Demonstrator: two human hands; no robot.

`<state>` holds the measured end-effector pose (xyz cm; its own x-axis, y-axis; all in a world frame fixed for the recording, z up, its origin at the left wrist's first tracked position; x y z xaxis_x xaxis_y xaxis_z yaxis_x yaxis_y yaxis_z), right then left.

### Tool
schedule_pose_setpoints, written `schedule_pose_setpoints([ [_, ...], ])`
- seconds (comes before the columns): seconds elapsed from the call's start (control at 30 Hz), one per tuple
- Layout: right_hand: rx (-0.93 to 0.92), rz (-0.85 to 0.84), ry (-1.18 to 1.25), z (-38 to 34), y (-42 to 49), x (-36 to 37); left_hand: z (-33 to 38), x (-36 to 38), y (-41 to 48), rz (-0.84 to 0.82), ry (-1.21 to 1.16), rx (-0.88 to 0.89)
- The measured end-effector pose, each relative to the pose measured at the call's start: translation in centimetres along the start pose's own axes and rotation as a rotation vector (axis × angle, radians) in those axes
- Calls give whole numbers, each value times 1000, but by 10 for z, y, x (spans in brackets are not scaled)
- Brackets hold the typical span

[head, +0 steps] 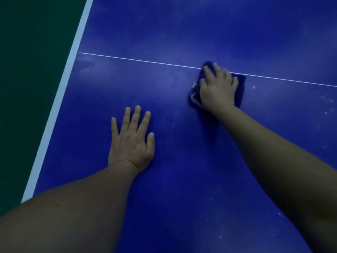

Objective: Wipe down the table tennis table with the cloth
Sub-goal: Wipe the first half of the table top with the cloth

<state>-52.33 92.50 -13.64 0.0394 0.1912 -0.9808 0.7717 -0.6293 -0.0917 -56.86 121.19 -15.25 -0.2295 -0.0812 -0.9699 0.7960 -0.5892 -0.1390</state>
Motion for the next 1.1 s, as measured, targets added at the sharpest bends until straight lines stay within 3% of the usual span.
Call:
schedule_pose_setpoints([
  [0.1, -404, -74, -86, 13, -66, 0, 0, -1, 0, 7, -16, -3],
  [0.17, -534, -100, -121, 45, -84, -10, 0, -2, 0, 15, -26, -8],
  [0.23, -460, -67, -142, 70, -53, -21, 2, -4, -1, 16, -24, -6],
  [0.37, -43, -24, -52, 57, 19, -17, 4, -6, 1, -3, -18, -8],
  [0.43, -122, -26, -76, 32, 6, -9, 3, -5, 0, -2, -11, -11],
  [0.53, -414, -48, -74, 29, -61, -5, 3, -5, 0, 10, -22, -10],
  [0.6, -445, -55, -23, 51, -88, -9, 4, -5, -1, 15, -36, -9],
  [0.67, -311, 12, 19, 72, -68, -17, 4, -5, 0, 15, -33, -14],
  [0.77, 39, 89, 65, 78, 0, -27, 5, -5, 0, 3, -19, -15],
  [0.83, 123, 74, 68, 61, 34, -26, 4, -5, -1, 0, -20, -14],
  [0.97, -222, -14, -32, 31, 8, -17, 4, -5, -1, 8, -29, -8],
  [1.03, -437, -100, -14, 42, -42, -13, 4, -5, 0, 13, -36, -11],
  [1.1, -537, -146, 5, 64, -61, -16, 4, -5, 0, 16, -35, -11],
])
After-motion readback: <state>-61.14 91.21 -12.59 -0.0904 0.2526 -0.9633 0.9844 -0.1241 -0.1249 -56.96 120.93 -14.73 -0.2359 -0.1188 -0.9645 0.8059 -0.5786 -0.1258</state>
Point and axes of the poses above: each hand's wrist, its own y-axis towards the middle knuckle, its own x-axis out of the palm, z = x × y, the point moved 4 cm from there along y, towards the middle knuckle, and after that the axes turned 10 degrees about x, right-handed, at the moved point
